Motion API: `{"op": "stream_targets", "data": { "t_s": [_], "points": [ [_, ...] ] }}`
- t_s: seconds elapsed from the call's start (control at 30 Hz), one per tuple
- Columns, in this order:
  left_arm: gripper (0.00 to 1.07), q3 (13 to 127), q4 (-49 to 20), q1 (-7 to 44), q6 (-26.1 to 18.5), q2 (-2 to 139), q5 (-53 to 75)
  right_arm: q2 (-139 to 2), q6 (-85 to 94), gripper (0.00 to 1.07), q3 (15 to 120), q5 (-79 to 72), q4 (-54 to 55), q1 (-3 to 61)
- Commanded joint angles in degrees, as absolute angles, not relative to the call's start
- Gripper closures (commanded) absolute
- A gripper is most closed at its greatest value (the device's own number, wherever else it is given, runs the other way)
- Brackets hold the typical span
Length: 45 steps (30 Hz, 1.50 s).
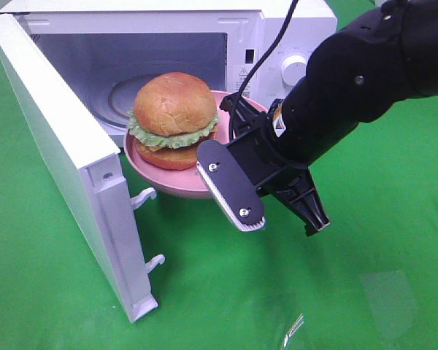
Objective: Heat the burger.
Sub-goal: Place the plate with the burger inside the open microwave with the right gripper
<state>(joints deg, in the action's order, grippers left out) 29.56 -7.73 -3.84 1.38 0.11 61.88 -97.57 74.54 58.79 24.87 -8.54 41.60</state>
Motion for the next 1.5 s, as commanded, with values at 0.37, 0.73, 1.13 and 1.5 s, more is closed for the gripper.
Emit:
{"op": "stream_targets", "data": {
  "t_s": [0.37,0.73,1.13,1.5],
  "points": [
    [0.06,29.5,-7.5,-4.0,1.2,0.1,61.0,-101.0,74.3,1.07,65.1,21.5,-7.6,42.2],
    [0.06,29.5,-7.5,-4.0,1.2,0.1,61.0,-106.2,73.5,1.07,70.1,21.7,-7.6,42.2],
    [0.06,29.5,-7.5,-4.0,1.2,0.1,61.0,-110.1,71.4,1.07,75.7,21.8,-8.2,42.2],
    [0.06,29.5,-7.5,-4.0,1.2,0.1,61.0,-114.9,67.0,1.07,83.8,27.8,-9.4,42.2]
  ]
}}
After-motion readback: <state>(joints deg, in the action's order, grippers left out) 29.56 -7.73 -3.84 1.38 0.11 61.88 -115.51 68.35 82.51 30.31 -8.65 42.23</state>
